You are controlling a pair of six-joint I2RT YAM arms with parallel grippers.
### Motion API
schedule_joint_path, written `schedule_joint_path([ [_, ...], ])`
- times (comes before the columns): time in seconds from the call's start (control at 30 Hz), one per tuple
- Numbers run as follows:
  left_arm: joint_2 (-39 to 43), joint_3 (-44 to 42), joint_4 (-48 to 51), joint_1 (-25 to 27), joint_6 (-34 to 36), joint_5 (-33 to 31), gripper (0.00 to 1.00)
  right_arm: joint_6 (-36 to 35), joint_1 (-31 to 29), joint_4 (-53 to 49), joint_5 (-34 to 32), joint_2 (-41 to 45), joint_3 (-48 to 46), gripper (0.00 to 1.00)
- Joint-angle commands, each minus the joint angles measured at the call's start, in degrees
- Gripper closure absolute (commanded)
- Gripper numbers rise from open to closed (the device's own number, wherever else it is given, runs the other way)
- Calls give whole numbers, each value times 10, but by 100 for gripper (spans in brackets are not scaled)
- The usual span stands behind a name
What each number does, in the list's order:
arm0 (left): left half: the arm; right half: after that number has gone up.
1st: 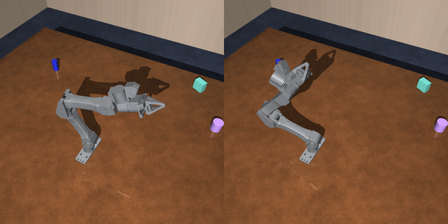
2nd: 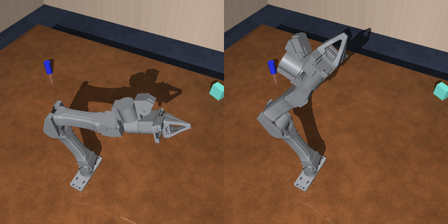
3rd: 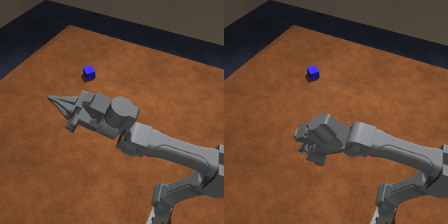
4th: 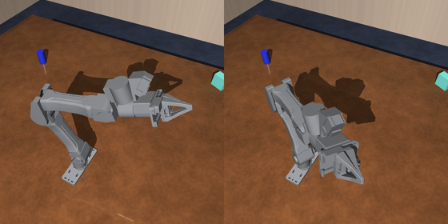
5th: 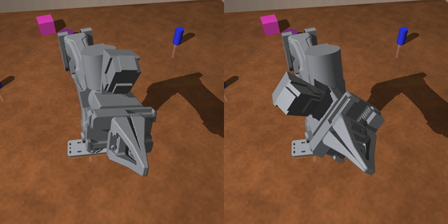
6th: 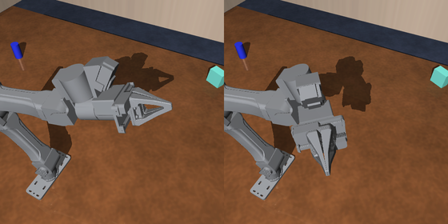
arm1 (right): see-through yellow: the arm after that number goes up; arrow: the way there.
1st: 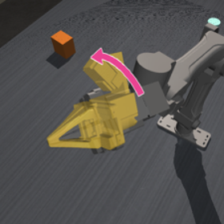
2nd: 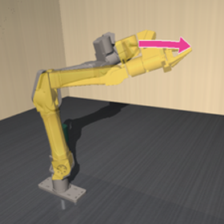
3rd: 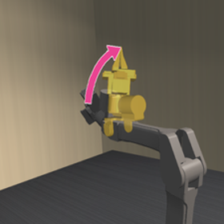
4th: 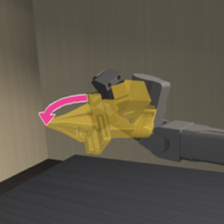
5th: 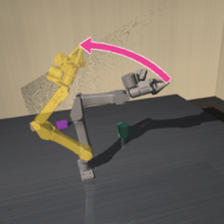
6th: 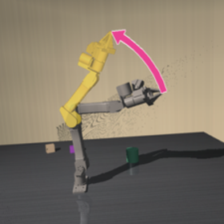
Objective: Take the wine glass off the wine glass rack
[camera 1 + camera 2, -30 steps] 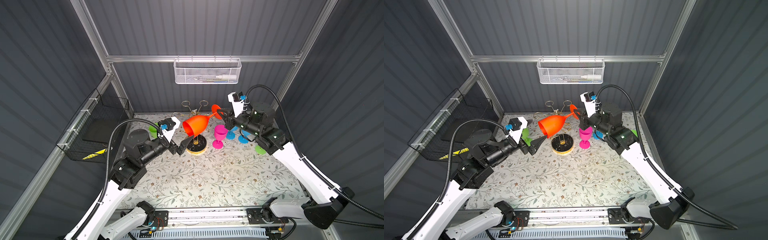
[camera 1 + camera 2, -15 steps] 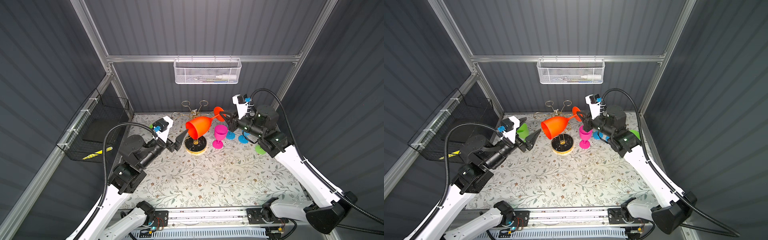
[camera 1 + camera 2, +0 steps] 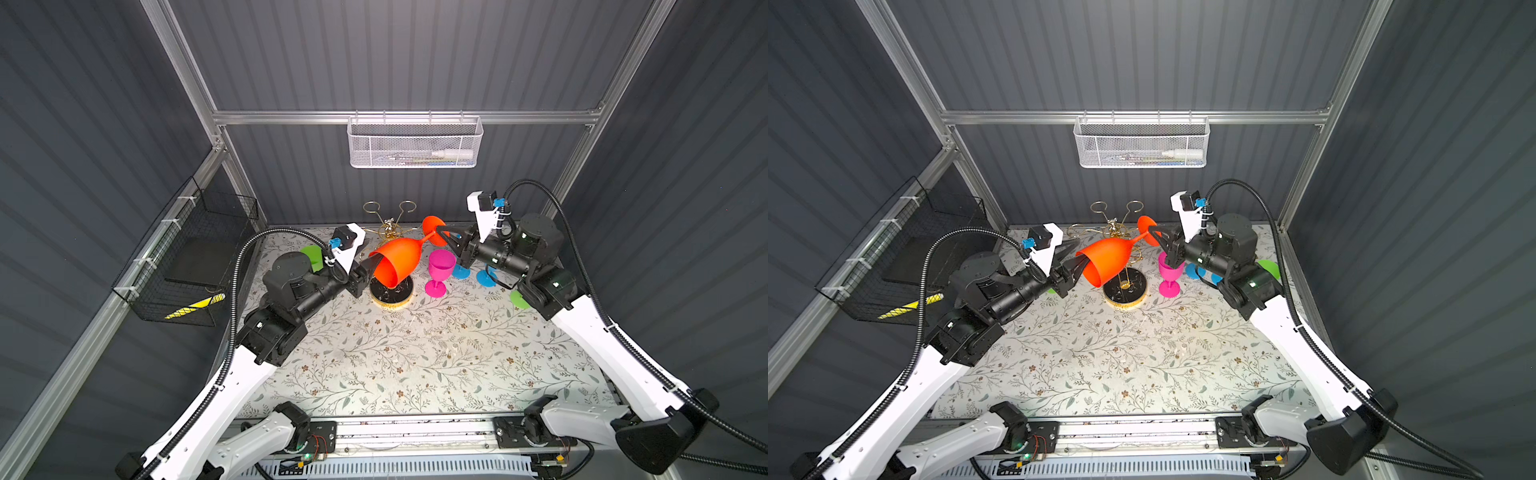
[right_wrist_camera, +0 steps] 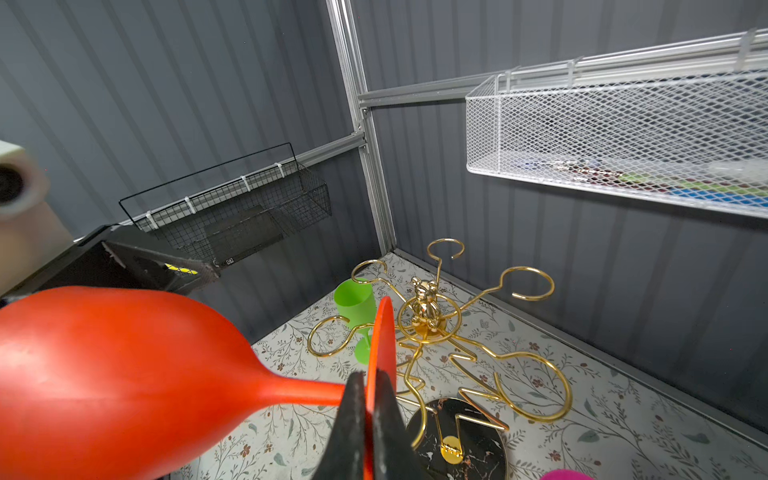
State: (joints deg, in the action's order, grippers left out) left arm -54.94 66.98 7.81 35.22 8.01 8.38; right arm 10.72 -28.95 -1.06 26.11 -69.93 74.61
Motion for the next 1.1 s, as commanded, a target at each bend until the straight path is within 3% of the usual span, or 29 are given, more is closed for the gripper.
schedule_joint_path([
  [0.0,2,19,-1,1,-1,11,72,13,0,21,26,9,-6,100],
  [0.07,4,18,-3,1,-2,12,84,17,-1,21,31,9,-8,100],
  [0.3,16,18,-2,1,-11,6,100,24,-2,23,33,10,-10,99],
  [0.43,33,23,16,1,-25,-20,100,26,-2,13,33,14,-3,84],
  [0.6,78,25,40,1,-37,-47,100,16,-1,-16,9,19,12,52],
  [0.7,106,42,84,1,-41,-118,100,11,-1,-42,-10,24,23,42],
  [0.9,154,94,223,1,-67,-377,100,1,-1,-100,-41,75,13,21],
  [1.07,206,91,290,1,-108,-458,100,-8,-1,-142,-86,134,-16,9],
])
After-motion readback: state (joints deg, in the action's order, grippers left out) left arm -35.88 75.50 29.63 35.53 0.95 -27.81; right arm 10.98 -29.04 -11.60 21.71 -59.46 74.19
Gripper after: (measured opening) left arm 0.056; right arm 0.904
